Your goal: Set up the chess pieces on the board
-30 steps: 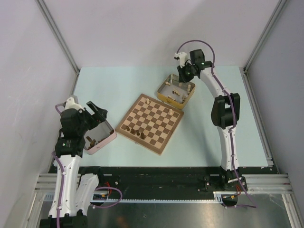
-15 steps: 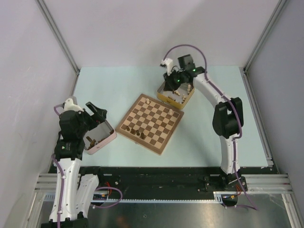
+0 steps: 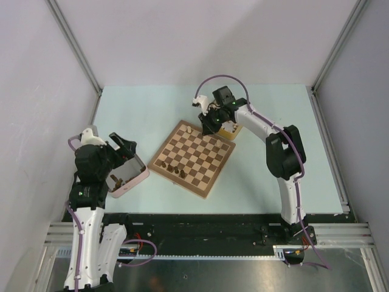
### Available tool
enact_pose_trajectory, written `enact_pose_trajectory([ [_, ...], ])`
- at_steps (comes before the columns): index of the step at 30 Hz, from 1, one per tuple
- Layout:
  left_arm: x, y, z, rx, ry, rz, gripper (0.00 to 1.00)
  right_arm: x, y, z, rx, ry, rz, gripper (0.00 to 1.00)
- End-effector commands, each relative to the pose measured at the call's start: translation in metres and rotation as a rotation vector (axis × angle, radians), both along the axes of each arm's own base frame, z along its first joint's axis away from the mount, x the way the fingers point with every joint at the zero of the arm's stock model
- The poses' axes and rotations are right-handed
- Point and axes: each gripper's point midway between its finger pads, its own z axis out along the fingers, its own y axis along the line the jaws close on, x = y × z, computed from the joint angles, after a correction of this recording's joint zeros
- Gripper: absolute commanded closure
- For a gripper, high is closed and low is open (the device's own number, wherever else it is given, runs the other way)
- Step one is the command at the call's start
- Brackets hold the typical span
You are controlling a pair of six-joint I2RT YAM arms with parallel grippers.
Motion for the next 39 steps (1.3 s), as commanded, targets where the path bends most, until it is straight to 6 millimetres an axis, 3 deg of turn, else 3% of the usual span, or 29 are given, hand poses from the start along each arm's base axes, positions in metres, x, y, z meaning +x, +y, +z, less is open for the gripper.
enact_pose_trajectory([
  [1,0.000,0.000,0.000,0.018,-0.011,-0.018,0.07,0.010,0.008,0.028,0.022,-0.116,-0.002,0.93],
  [24,-0.003,0.000,-0.001,0.035,-0.003,-0.025,0.07,0.044,0.049,0.016,-0.002,-0.189,-0.043,0.91],
  [39,-0.001,0.004,-0.002,0.060,0.007,-0.021,0.05,0.041,0.057,0.001,-0.026,-0.164,-0.024,0.90],
])
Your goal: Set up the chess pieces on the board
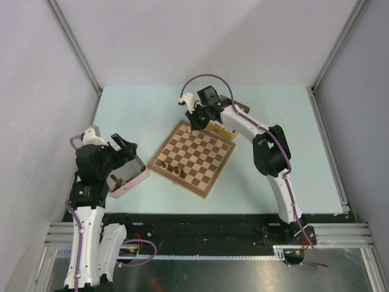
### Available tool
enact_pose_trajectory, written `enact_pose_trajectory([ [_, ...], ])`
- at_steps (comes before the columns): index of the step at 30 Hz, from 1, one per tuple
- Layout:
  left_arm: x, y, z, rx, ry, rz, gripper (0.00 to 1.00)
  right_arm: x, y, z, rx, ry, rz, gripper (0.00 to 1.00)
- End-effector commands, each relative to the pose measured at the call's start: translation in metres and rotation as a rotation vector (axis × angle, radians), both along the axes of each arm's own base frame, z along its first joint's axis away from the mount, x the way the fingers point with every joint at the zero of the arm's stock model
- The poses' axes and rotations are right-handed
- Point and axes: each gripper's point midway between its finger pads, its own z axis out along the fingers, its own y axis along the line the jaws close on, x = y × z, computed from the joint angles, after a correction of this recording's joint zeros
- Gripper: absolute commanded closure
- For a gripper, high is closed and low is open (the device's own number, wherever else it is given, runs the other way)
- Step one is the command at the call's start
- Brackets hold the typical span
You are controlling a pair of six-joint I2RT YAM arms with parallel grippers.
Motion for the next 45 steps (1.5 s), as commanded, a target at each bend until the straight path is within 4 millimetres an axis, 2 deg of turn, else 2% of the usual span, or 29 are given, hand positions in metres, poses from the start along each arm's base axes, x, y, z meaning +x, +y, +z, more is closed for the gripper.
enact_pose_trajectory([
  [1,0.001,0.003,0.006,0.024,-0.018,-0.004,0.05,0.005,0.008,0.009,0.013,-0.026,0.004,0.90],
  [9,0.002,0.004,0.004,0.026,-0.009,0.001,0.05,0.005,0.006,0.000,-0.006,-0.016,0.001,0.89],
  [37,0.001,0.002,0.007,0.015,-0.019,0.000,0.05,0.011,0.003,-0.004,-0.022,-0.031,-0.019,0.86],
  [40,0.001,0.002,0.007,0.014,-0.021,0.000,0.05,0.009,0.004,-0.006,-0.019,-0.020,-0.011,0.84],
  [41,0.001,0.002,0.007,0.013,-0.019,-0.001,0.05,0.008,0.003,-0.006,-0.019,-0.016,-0.010,0.79],
  [45,0.000,0.001,0.007,0.010,-0.021,-0.001,0.05,0.007,0.005,-0.004,-0.013,-0.016,-0.008,0.69],
])
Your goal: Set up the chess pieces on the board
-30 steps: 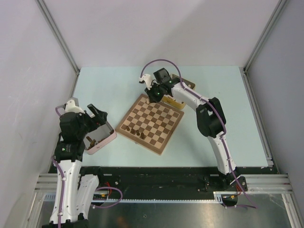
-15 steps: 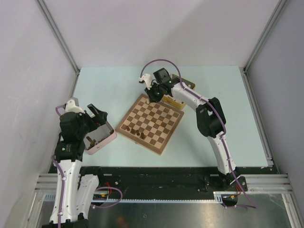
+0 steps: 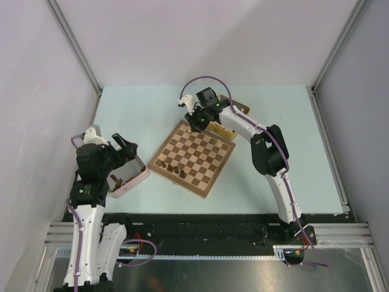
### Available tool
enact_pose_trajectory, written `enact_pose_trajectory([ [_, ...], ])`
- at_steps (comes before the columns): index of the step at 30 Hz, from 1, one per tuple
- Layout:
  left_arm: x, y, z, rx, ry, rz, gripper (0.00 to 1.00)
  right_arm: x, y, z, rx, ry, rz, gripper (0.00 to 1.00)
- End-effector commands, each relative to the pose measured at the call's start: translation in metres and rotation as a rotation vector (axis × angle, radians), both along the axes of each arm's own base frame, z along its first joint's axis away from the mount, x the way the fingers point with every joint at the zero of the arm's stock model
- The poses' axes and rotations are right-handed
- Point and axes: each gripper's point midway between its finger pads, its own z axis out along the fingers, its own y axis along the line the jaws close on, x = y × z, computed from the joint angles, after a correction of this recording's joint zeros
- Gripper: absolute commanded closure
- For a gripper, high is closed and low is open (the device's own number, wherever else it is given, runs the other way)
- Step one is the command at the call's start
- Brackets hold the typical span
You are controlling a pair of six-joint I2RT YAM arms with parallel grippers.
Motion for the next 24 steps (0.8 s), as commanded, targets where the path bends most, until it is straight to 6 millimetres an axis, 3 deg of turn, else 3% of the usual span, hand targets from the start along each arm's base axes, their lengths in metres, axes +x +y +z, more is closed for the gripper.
enact_pose_trajectory([
  [1,-0.001,0.001,0.010,0.001,-0.031,0.001,0.05,0.004,0.006,0.010,0.021,-0.020,0.009,0.68],
  [7,-0.001,-0.002,0.012,-0.013,-0.034,-0.007,0.05,0.007,0.008,0.026,0.052,-0.032,-0.002,0.59],
  [14,-0.001,-0.004,0.021,-0.028,-0.053,-0.011,0.00,0.006,-0.002,0.078,0.135,-0.056,-0.006,0.55],
  [21,0.001,-0.016,0.027,-0.065,-0.052,-0.074,0.00,0.011,-0.035,0.112,0.232,-0.019,-0.040,0.51],
  [24,0.001,-0.020,0.027,-0.069,-0.052,-0.096,0.00,0.022,-0.058,0.110,0.236,0.004,-0.088,0.50],
])
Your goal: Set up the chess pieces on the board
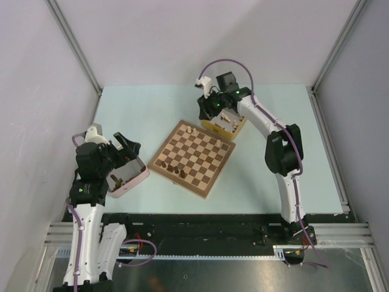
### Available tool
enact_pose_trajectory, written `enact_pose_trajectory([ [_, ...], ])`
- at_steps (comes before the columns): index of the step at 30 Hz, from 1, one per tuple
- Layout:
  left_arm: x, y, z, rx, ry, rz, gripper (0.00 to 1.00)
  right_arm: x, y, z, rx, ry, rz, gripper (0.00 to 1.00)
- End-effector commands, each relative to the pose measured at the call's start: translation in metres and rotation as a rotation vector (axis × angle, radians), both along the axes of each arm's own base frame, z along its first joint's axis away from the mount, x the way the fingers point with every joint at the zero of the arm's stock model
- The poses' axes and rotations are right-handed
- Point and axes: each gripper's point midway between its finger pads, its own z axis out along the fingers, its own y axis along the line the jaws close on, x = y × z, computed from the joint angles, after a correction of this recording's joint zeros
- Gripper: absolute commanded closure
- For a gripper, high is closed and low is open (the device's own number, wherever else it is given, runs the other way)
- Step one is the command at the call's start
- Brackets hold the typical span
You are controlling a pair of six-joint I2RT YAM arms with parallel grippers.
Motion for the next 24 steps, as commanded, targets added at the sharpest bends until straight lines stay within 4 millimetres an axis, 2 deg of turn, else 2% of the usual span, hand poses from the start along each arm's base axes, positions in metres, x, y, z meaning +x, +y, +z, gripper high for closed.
enact_pose_trajectory([
  [1,0.001,-0.009,0.022,-0.027,-0.052,-0.050,0.00,0.013,-0.032,0.046,0.077,-0.024,-0.058,0.50],
  [3,0.000,-0.012,0.021,-0.033,-0.049,-0.065,0.00,0.025,-0.049,0.030,0.040,-0.007,-0.101,0.49],
  [6,0.000,-0.013,0.019,-0.038,-0.045,-0.074,0.00,0.049,-0.083,0.017,-0.015,-0.013,-0.189,0.50],
  [7,0.000,-0.014,0.019,-0.039,-0.045,-0.078,0.00,0.059,-0.097,0.004,-0.037,-0.002,-0.220,0.49],
  [9,0.000,-0.014,0.018,-0.038,-0.045,-0.075,0.00,0.076,-0.116,0.003,-0.079,-0.025,-0.276,0.50],
  [10,0.000,-0.014,0.018,-0.038,-0.045,-0.075,0.00,0.084,-0.129,-0.007,-0.103,-0.021,-0.301,0.50],
  [11,0.000,-0.014,0.017,-0.040,-0.043,-0.074,0.00,0.092,-0.139,-0.005,-0.127,-0.041,-0.333,0.50],
  [14,0.000,-0.014,0.016,-0.041,-0.042,-0.077,0.00,0.104,-0.161,-0.017,-0.177,-0.044,-0.382,0.51],
  [17,0.000,-0.014,0.014,-0.042,-0.039,-0.074,0.00,0.109,-0.174,-0.028,-0.213,-0.041,-0.409,0.52],
  [24,0.000,-0.014,0.011,-0.045,-0.034,-0.071,0.00,0.113,-0.186,-0.041,-0.243,-0.030,-0.450,0.54],
])
